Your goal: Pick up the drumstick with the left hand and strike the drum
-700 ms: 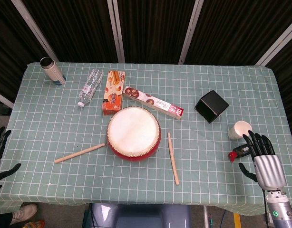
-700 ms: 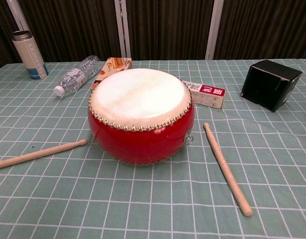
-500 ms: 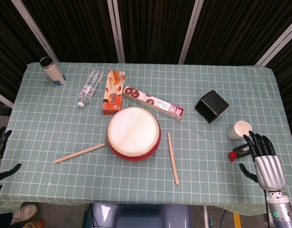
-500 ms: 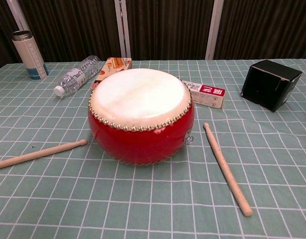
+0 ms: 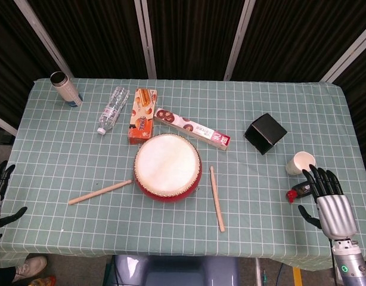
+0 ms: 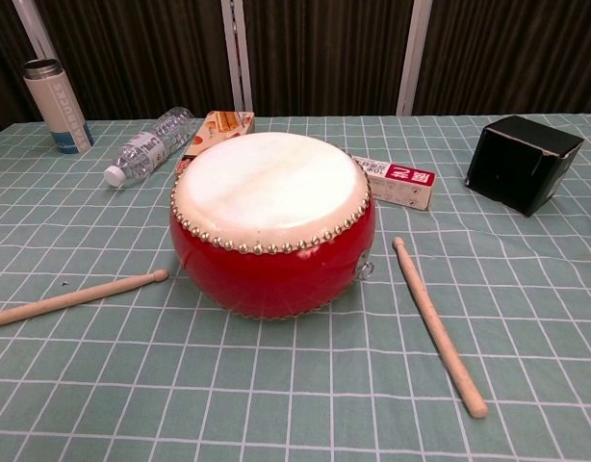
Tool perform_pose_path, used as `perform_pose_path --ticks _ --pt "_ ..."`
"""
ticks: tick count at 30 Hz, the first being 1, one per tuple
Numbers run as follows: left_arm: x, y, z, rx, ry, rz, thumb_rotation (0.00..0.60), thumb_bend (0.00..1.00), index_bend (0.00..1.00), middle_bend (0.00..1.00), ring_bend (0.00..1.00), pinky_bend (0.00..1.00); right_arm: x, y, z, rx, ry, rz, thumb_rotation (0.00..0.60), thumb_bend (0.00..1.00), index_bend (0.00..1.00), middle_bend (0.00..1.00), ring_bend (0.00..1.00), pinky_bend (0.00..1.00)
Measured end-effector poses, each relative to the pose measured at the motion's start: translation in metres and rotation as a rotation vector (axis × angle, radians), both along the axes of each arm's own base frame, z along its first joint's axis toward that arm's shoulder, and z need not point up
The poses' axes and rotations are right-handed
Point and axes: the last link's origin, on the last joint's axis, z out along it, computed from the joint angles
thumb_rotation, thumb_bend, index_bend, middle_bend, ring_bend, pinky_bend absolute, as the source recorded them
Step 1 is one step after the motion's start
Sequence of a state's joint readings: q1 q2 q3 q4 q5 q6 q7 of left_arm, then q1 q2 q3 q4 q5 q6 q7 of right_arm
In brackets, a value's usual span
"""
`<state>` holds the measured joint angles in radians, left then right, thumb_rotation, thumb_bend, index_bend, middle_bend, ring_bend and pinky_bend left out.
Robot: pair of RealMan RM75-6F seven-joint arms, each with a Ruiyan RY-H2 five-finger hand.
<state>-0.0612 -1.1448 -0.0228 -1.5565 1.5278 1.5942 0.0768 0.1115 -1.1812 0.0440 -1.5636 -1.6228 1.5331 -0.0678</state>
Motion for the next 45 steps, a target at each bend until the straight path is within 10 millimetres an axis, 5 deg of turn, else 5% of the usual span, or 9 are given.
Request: perform_pose_path --ticks 6,10,12,15,17,31,45 --pt "0.003 0.000 -0.006 -0.025 -0.012 0.029 0.600 0.00 0.00 0.03 0.02 0.07 0.001 0.001 0.000 0.003 -0.006 0.013 0.600 0.30 0.00 0.00 0.00 0.07" --pt "0.007 0.005 -0.008 -0.041 -0.007 0.055 0.600 0.00 0.07 0.38 0.40 0.53 0.003 0.002 0.000 0.002 -0.004 0.025 0.600 0.30 0.00 0.00 0.00 0.07" --pt "0.012 0.009 -0.011 -0.056 -0.003 0.068 0.600 0.04 0.18 0.69 0.71 0.76 0.003 0.002 0.000 0.000 -0.002 0.033 0.600 0.30 0.00 0.00 0.00 0.07" --pt "0.023 0.016 -0.017 -0.094 -0.046 0.094 0.600 0.12 0.31 0.93 0.94 0.92 0.003 0.002 0.001 -0.002 -0.004 0.038 0.600 0.30 0.00 0.00 0.00 0.07" --pt "0.031 0.021 -0.023 -0.129 -0.082 0.120 0.600 0.13 0.33 0.99 0.99 0.98 0.003 0.003 0.001 -0.002 -0.008 0.040 0.600 0.30 0.00 0.00 0.00 0.07" --pt "0.071 0.060 -0.079 -0.300 -0.051 0.212 0.600 0.19 0.47 1.00 1.00 1.00 0.003 0.003 0.002 -0.006 -0.016 0.051 0.600 0.30 0.00 0.00 0.00 0.07" --pt "0.074 0.076 -0.137 -0.365 -0.010 0.304 0.600 0.24 0.47 1.00 1.00 1.00 0.004 0.003 0.003 -0.005 -0.032 0.059 0.600 0.30 0.00 0.00 0.00 0.07"
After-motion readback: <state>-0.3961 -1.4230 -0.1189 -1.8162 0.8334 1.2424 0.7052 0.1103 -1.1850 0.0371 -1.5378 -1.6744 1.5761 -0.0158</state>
